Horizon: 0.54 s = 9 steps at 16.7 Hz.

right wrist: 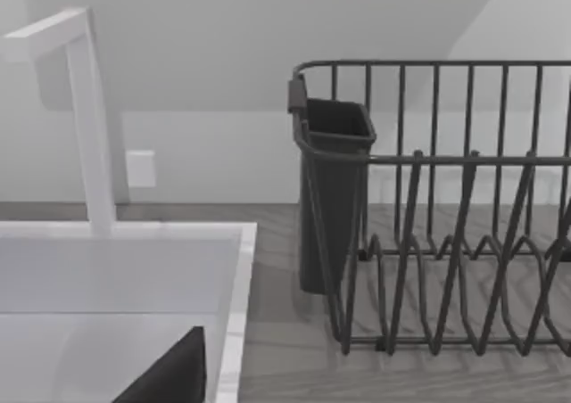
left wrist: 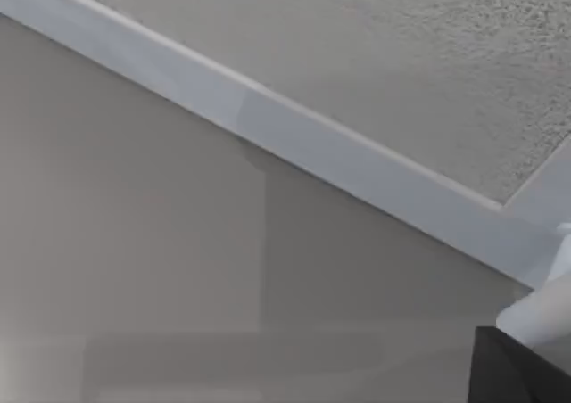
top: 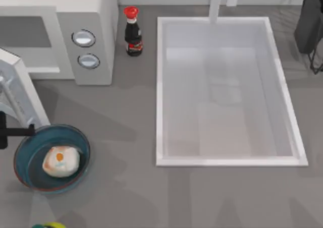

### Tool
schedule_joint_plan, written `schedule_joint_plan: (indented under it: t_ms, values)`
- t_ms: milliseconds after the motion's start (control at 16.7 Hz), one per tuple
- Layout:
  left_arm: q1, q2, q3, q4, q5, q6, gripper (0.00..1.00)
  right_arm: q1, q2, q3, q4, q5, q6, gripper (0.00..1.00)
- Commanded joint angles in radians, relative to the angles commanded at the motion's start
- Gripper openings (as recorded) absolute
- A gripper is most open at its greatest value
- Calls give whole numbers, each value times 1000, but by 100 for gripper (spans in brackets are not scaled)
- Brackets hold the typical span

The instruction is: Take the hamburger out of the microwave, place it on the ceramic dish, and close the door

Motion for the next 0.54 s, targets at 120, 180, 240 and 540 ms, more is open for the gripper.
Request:
schedule_joint_plan:
  t_ms: [120,180,240,540]
  values:
    - [-8,123,63,43,-5,-4,0,0,0,0,0,0,0,100]
    - [-12,181,94,65,-8,-7,0,0,0,0,0,0,0,100]
    - [-17,231,123,86,-10,-9,0,0,0,0,0,0,0,100]
    - [-27,331,192,136,-17,-15,0,0,0,0,0,0,0,100]
